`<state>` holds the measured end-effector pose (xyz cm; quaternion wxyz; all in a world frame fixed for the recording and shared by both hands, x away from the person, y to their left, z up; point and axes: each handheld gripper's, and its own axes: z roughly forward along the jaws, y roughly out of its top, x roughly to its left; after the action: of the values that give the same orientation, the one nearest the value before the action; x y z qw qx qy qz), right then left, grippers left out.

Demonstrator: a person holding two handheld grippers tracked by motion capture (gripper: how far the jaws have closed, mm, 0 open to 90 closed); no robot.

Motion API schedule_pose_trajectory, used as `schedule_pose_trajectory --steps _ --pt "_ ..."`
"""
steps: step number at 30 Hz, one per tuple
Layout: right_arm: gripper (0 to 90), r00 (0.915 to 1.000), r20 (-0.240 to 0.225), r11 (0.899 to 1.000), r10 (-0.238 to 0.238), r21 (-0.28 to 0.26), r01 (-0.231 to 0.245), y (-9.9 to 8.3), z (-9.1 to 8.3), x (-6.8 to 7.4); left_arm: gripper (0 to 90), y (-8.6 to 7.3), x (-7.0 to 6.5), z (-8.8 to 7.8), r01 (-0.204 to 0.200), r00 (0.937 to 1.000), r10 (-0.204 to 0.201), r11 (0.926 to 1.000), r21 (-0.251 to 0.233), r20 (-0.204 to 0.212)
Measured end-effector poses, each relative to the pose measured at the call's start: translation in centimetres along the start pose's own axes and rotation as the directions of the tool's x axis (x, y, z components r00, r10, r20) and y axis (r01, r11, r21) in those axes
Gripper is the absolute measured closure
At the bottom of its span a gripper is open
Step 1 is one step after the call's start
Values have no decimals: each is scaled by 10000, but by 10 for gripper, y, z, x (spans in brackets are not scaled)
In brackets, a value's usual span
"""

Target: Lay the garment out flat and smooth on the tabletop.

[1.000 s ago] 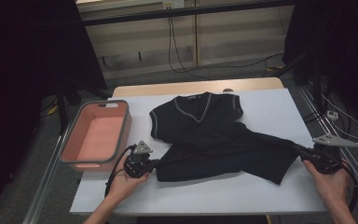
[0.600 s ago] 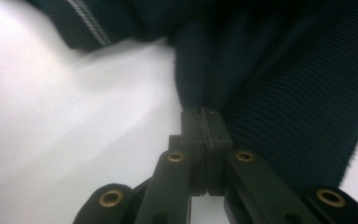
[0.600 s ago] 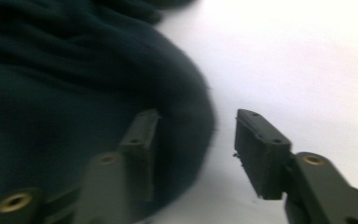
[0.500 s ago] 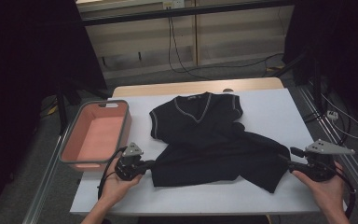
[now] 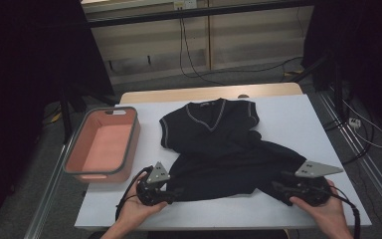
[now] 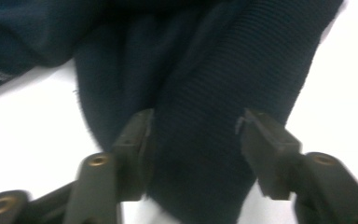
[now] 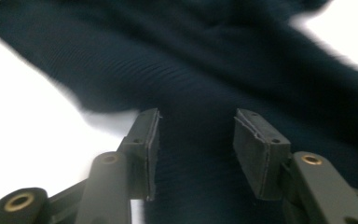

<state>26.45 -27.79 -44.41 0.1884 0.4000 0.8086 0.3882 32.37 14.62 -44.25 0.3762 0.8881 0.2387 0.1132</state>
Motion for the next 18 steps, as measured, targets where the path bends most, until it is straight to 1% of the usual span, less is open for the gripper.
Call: schedule_pose_trajectory --steps 1,2,4,5,6,8,10,11,12,13,15,16,18 --pt "546 9995 -168 9994 -271 212 275 1 5 4 459 0 -4 1 -109 9998 110 9999 -39 143" --pt "547 9988 -201 9983 -442 361 449 2 9 8 482 1 -8 2 -179 9994 183 9998 -123 289" --pt "542 9971 -464 9965 -611 536 636 3 17 12 531 2 -15 2 -446 9963 445 9990 -8 740" --pt "532 9963 -486 9950 -710 662 742 4 21 14 539 3 -18 4 -567 9950 569 9984 -46 821" --pt "516 9955 -478 9931 -817 803 854 4 25 15 542 3 -20 7 -709 9937 703 9975 44 870" --pt "494 9936 -435 9889 -1038 1020 1078 6 31 17 530 2 -22 12 -931 9926 901 9951 333 818" --pt "459 9923 -534 9865 -1122 1142 1176 7 36 17 494 1 -21 17 -994 9932 960 9937 511 656" --pt "453 9909 -543 9844 -1230 1201 1288 6 38 18 479 0 -21 19 -1040 9927 999 9927 612 669" --pt "452 9910 -571 9845 -1210 1211 1272 7 38 17 469 0 -20 20 -1102 9915 1050 9916 673 766" --pt "450 9908 -636 9852 -1193 1159 1261 6 38 17 457 -1 -20 21 -1091 9913 1047 9926 531 801" --pt "459 9913 -647 9860 -1144 1144 1213 5 38 17 450 -2 -17 21 -960 9915 911 9941 499 925" --pt "474 9911 -691 9858 -1139 1158 1214 5 38 16 451 -3 -15 22 -876 9914 832 9953 402 1009" --pt "533 9918 -660 9851 -1096 1255 1172 7 38 16 478 -3 -14 22 -903 9921 861 9950 432 916"
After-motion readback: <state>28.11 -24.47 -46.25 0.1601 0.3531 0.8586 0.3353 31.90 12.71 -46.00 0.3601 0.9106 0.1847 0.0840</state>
